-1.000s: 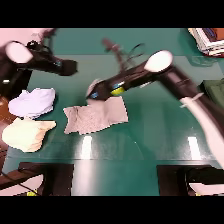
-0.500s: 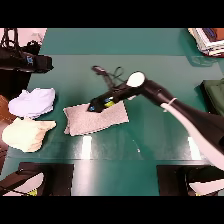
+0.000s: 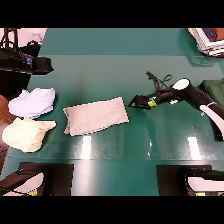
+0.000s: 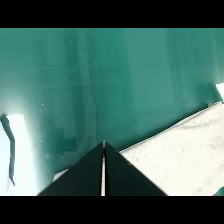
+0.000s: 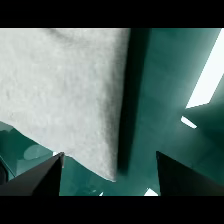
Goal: Fold the shirts.
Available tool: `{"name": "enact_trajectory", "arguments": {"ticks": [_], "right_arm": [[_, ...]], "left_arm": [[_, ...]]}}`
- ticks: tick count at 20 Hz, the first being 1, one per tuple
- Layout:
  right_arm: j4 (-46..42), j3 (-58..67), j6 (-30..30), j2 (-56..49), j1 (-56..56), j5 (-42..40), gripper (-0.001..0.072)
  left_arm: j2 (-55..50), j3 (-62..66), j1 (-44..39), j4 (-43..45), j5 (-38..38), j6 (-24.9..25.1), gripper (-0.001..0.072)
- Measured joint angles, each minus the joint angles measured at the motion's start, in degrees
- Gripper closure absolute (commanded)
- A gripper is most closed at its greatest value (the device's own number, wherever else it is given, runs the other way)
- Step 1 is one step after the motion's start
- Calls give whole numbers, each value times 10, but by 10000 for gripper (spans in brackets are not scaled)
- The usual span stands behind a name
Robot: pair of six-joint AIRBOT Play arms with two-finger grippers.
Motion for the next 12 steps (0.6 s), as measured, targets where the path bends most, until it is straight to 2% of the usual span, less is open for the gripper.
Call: {"name": "enact_trajectory", "arguments": {"ticks": [4, 8, 9, 10, 11, 12], "right_arm": [[0, 24, 0, -49, 15, 5, 139], [45, 92, 1, -125, 76, 16, 152], [59, 109, 1, -144, 92, 22, 260], [68, 127, 1, -164, 109, 27, 404], [72, 144, 1, -181, 124, 31, 487], [78, 160, 1, -194, 137, 35, 600]], "left_arm": [[-1, 0, 0, -6, 1, 0, 685], [-1, 0, 0, -9, 2, 0, 685], [-1, 0, 0, -10, 2, 0, 685], [-1, 0, 0, -10, 1, 0, 685], [-1, 0, 0, -10, 1, 0, 685], [-1, 0, 0, -12, 1, 0, 685]]}}
